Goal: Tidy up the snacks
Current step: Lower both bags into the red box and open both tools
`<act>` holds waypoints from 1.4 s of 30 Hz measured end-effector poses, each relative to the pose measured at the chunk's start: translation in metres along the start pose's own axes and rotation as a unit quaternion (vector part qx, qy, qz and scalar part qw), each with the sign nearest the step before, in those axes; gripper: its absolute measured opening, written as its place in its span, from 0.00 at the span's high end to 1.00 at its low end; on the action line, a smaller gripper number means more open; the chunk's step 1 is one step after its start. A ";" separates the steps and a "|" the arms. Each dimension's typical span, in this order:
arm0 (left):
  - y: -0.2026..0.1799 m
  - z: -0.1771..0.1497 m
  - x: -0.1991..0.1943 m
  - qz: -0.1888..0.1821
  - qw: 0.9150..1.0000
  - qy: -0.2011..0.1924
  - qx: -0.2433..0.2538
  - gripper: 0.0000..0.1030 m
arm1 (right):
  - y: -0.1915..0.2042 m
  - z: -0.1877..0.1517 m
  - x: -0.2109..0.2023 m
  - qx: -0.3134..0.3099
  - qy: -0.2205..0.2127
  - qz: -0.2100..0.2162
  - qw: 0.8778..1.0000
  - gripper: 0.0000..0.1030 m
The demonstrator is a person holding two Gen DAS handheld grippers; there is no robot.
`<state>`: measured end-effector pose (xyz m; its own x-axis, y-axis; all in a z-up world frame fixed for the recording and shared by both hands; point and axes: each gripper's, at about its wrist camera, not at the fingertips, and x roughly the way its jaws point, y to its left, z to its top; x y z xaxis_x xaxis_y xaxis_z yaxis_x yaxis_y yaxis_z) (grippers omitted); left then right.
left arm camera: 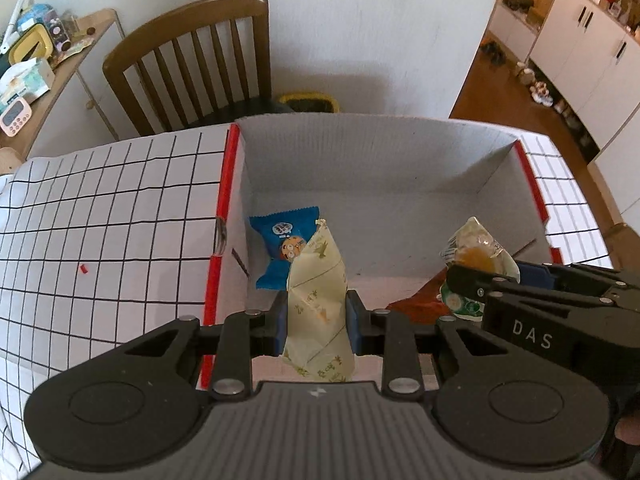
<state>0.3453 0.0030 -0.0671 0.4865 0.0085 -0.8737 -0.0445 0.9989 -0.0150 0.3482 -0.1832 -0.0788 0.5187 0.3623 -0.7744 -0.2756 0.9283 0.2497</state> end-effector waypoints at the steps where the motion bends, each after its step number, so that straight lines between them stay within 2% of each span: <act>1: 0.000 0.001 0.003 0.000 1.000 0.001 0.001 0.73 | -0.001 0.000 0.004 0.000 0.004 -0.001 1.000 0.65; 15: -0.006 0.002 0.046 -0.001 0.999 0.040 0.003 0.73 | -0.011 -0.003 0.035 0.009 0.044 -0.017 0.999 0.65; 27: 0.002 0.003 0.038 -0.009 0.999 0.032 -0.018 0.71 | -0.014 -0.003 0.031 0.016 0.048 -0.018 0.999 0.64; 28: 0.003 0.003 0.035 -0.011 0.999 0.030 -0.020 0.69 | -0.014 -0.003 0.029 0.017 0.047 -0.019 0.999 0.64; 31: 0.006 0.003 0.025 -0.016 0.999 0.018 -0.026 0.49 | -0.016 -0.002 0.022 0.022 0.042 -0.016 0.999 0.64; 32: 0.007 0.003 0.020 -0.017 0.999 0.012 -0.028 0.47 | -0.016 -0.002 0.020 0.023 0.040 -0.014 0.999 0.64; 42: 0.008 -0.006 -0.025 -0.027 0.999 -0.024 -0.024 0.47 | -0.006 -0.004 -0.020 0.006 0.017 0.014 1.000 0.62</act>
<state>0.3275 0.0103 -0.0484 0.5305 -0.0416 -0.8467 -0.0578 0.9947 -0.0851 0.3358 -0.1963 -0.0670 0.4840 0.3846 -0.7861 -0.2788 0.9192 0.2780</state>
